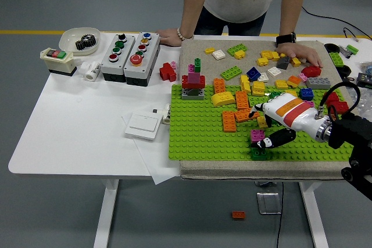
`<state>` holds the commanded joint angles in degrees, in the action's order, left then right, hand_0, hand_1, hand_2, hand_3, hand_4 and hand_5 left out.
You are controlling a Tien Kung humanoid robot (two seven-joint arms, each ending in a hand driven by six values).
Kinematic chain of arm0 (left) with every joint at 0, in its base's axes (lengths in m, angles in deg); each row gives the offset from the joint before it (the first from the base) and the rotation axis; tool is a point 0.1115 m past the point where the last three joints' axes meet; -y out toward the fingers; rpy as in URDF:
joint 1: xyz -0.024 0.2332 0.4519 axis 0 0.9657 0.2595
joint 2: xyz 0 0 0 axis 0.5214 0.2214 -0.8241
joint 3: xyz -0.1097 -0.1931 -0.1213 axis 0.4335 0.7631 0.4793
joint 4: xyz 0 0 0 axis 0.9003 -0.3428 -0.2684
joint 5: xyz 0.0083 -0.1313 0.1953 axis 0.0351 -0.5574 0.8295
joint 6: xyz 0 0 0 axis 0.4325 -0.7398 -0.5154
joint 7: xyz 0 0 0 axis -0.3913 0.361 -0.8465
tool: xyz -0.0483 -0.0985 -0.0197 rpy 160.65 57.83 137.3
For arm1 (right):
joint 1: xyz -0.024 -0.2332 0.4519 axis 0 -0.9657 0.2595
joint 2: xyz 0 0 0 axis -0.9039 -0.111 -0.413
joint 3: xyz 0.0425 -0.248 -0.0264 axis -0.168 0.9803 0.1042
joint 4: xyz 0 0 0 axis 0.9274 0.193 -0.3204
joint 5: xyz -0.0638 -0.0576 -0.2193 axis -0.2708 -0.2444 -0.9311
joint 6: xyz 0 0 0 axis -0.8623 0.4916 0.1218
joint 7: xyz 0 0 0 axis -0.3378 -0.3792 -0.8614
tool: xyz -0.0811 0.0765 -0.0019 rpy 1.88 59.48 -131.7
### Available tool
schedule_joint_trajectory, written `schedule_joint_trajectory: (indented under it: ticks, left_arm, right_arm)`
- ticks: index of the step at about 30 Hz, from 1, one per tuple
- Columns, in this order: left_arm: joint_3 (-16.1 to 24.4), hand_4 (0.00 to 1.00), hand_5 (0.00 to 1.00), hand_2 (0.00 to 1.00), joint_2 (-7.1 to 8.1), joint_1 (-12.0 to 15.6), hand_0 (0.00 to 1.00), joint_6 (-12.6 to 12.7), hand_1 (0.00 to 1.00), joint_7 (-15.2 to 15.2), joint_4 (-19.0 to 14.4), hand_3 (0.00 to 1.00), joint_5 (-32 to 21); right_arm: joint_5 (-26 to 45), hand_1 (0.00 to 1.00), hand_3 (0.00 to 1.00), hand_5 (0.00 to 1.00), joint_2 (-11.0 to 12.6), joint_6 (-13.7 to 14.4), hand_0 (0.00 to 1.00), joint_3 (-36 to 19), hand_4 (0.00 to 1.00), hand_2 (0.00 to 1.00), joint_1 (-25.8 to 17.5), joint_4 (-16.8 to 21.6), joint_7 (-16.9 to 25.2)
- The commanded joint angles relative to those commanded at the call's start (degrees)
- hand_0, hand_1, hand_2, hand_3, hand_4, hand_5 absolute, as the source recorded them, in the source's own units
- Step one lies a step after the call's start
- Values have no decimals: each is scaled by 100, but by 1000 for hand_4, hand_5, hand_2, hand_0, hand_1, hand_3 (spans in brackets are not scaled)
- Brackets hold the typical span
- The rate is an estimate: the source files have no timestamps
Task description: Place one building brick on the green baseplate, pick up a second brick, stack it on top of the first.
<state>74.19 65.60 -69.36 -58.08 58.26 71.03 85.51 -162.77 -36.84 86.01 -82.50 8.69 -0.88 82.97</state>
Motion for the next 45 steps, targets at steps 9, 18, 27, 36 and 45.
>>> schedule_joint_trajectory:
  ticks: [9,18,27,36,45]
  left_arm:
    - [-28,728,682,815,-2,-1,838,19,815,-17,9,626,-40]
    - [-47,727,683,816,-8,-2,837,43,815,-35,15,627,-72]
    - [-51,727,683,816,-13,-4,838,49,815,-41,17,626,-72]
    - [-64,728,684,816,-16,-11,837,53,814,-50,15,627,-101]
    - [-60,727,683,816,-17,-17,836,44,814,-48,16,627,-92]
  right_arm:
    - [-214,253,739,687,225,441,275,-595,998,373,-472,794,-522]
    - [638,674,639,536,345,770,653,-1274,883,735,-1297,1579,-327]
    - [711,680,617,532,443,630,680,-1231,865,731,-1754,2018,-137]
    - [147,655,567,524,409,471,681,-973,833,701,-1762,1839,-130]
    - [-51,613,549,521,358,521,639,-846,827,658,-1701,1717,-102]
